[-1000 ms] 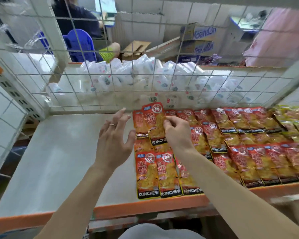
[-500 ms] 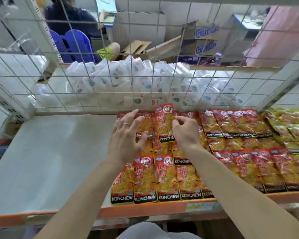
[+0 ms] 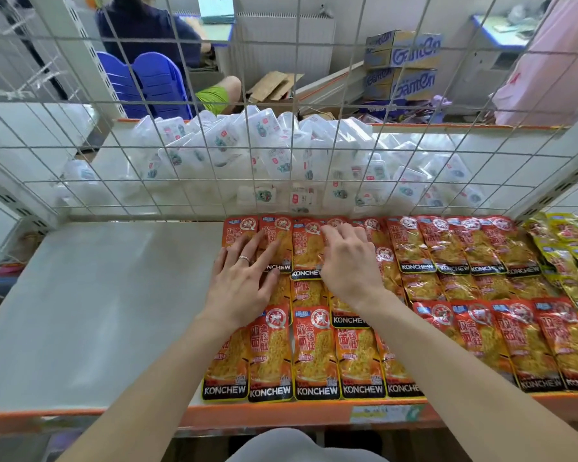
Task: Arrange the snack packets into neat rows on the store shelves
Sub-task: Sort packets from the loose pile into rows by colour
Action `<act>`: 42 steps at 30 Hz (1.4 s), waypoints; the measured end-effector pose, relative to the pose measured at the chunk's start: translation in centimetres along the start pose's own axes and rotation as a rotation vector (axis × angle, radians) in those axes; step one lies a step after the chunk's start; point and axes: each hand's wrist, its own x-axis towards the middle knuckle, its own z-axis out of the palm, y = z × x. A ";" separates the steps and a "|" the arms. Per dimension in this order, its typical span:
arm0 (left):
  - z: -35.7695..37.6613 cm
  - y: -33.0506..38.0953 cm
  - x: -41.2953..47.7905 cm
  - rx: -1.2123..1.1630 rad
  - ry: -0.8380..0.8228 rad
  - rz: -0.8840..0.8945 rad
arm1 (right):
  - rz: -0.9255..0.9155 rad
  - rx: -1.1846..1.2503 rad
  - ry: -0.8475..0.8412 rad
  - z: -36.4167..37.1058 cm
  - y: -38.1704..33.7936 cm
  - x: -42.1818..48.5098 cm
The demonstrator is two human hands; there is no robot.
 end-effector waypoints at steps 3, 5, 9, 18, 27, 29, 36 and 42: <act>0.5 -0.1 0.0 0.032 0.023 -0.002 | -0.094 -0.082 -0.125 0.6 0.3 -0.6; 0.5 0.0 -0.1 0.028 0.025 -0.004 | -0.088 -0.088 -0.201 1.0 0.4 -0.5; 0.4 -0.1 -0.1 0.027 0.018 -0.004 | -0.084 -0.029 -0.211 1.1 0.5 -0.3; -1.2 7.0 1.6 0.050 -0.008 0.163 | 0.017 -0.095 -0.112 -2.6 6.8 -1.5; 0.0 11.5 5.1 0.219 -0.217 0.262 | -0.021 -0.415 -0.330 -3.4 8.5 -2.1; -0.1 11.4 5.3 0.211 -0.238 0.260 | -0.015 -0.401 -0.333 -3.3 8.6 -2.1; -0.1 11.4 3.1 0.068 -0.128 0.239 | -0.048 -0.318 -0.288 -3.6 9.0 -2.7; 0.4 11.1 0.5 0.149 -0.154 0.262 | -0.117 -0.335 -0.342 -3.5 10.2 -4.3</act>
